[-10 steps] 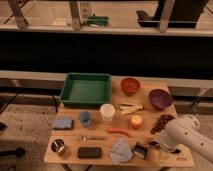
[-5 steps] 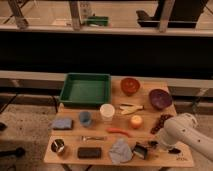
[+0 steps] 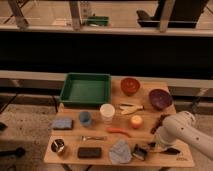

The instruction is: Place brush in table surface

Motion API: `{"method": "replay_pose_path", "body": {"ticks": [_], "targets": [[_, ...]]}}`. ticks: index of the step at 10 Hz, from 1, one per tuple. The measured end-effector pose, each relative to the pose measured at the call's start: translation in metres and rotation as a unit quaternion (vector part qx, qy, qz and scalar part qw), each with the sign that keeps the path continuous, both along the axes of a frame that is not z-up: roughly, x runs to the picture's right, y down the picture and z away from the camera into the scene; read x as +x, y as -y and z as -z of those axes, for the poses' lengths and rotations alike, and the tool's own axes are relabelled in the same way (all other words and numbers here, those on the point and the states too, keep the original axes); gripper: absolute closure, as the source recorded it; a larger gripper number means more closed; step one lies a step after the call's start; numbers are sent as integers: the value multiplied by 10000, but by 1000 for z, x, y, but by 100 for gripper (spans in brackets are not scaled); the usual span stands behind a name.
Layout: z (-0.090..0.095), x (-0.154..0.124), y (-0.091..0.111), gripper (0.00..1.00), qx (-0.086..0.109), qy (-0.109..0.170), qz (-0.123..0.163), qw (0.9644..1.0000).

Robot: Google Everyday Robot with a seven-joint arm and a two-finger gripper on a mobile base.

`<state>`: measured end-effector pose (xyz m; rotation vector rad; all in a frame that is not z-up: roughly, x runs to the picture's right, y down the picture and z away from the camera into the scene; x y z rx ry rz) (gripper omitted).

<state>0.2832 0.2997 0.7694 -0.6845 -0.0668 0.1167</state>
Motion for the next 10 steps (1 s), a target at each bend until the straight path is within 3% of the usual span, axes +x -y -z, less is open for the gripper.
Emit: {"method": "replay_pose_path", "body": {"ticks": [3,4,7,10], "targets": [[9,2,13,100,131,6,25,9999],[19,5,23,100,158,-35,27,9999],[49,7,52,100,82,-113,-46,9999],[54,6,57,100,23,-121,-63,9999]]}}
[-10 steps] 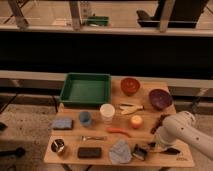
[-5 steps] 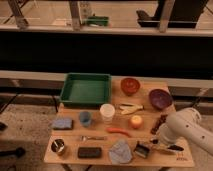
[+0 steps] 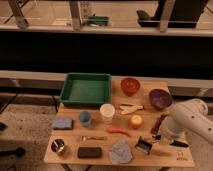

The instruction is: Place brush in table surface

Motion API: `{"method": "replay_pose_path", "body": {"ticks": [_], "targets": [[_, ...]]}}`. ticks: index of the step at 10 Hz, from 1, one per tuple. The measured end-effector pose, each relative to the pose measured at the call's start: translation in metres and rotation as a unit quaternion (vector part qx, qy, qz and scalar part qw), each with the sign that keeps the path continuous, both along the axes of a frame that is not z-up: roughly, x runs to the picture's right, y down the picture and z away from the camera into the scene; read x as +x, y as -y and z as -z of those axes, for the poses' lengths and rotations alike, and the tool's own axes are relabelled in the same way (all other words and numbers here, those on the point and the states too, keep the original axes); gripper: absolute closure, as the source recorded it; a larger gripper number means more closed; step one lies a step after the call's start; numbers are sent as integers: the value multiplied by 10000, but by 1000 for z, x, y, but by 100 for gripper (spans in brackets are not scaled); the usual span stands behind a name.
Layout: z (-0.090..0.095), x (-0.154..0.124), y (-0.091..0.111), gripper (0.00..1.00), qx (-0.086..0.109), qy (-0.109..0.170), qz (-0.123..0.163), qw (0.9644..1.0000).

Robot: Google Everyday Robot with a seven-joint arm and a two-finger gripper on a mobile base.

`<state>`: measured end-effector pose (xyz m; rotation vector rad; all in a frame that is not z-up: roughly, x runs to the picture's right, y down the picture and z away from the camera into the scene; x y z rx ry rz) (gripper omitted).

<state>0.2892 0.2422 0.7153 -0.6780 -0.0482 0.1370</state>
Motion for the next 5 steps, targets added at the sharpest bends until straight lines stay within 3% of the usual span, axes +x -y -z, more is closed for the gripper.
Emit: {"method": "replay_pose_path", "body": {"ticks": [5], "targets": [[-4,0,-6,100,2,-9,-12,10000]]}}
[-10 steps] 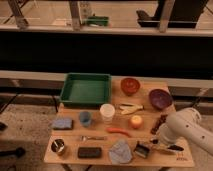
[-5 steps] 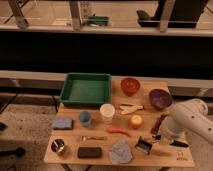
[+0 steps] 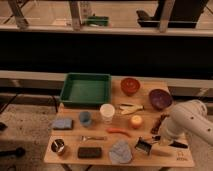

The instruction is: Place brush in table surface

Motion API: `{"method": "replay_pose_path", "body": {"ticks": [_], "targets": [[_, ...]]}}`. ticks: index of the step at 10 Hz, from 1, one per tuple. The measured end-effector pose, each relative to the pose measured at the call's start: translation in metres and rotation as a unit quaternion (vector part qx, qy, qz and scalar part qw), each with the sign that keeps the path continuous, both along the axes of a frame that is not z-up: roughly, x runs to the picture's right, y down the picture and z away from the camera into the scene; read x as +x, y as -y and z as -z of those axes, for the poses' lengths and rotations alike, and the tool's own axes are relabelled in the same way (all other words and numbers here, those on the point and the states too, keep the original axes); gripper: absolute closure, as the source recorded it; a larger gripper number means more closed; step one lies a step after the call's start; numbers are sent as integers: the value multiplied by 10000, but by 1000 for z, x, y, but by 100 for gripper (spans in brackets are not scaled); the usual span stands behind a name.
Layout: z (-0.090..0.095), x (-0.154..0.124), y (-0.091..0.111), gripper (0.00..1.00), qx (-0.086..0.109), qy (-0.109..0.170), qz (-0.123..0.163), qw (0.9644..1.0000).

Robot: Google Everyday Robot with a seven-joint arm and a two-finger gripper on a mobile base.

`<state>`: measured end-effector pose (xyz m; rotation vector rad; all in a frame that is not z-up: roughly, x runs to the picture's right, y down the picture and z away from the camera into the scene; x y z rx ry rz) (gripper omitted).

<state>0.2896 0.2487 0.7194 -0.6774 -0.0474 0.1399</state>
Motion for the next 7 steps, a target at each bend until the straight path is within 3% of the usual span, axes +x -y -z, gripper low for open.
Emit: {"method": "replay_pose_path", "body": {"ticks": [6,7], "targets": [[-26,9,-24,99,110,56,155,9998],[-29,10,-26,91,99,64,227,9997]]}}
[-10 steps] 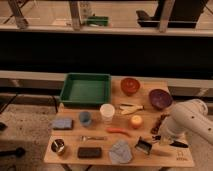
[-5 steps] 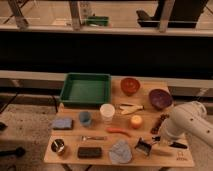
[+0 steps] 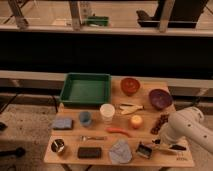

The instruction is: Place brush in table surface

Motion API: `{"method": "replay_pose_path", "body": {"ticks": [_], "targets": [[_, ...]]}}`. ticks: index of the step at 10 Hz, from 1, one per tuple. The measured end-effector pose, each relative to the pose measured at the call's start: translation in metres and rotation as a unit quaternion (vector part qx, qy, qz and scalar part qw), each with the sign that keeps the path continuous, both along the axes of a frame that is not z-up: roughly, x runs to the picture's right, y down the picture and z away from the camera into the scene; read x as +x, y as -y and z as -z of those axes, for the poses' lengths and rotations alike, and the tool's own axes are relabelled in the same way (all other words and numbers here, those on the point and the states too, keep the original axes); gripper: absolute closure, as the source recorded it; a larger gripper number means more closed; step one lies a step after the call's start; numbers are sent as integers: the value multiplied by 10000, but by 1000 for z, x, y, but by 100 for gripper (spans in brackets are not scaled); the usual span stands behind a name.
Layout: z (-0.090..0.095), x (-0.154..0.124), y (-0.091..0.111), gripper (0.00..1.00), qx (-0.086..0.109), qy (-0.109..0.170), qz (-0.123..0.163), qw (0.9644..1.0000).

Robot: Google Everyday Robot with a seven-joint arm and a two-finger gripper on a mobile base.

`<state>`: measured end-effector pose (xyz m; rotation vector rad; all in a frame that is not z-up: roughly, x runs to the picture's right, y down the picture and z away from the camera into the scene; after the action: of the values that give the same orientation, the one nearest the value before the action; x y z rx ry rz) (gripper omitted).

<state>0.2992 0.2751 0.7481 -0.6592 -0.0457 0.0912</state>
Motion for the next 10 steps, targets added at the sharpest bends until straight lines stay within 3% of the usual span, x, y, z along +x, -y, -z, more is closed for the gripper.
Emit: {"method": "replay_pose_path", "body": {"ticks": [5,7,10], "targets": [[-11,2,-15,39,-79,-108,216,9997],[-13,1,-17,23,-90,-134,219,9996],[-13,0,-17,20,-79,-148,179,9997]]}}
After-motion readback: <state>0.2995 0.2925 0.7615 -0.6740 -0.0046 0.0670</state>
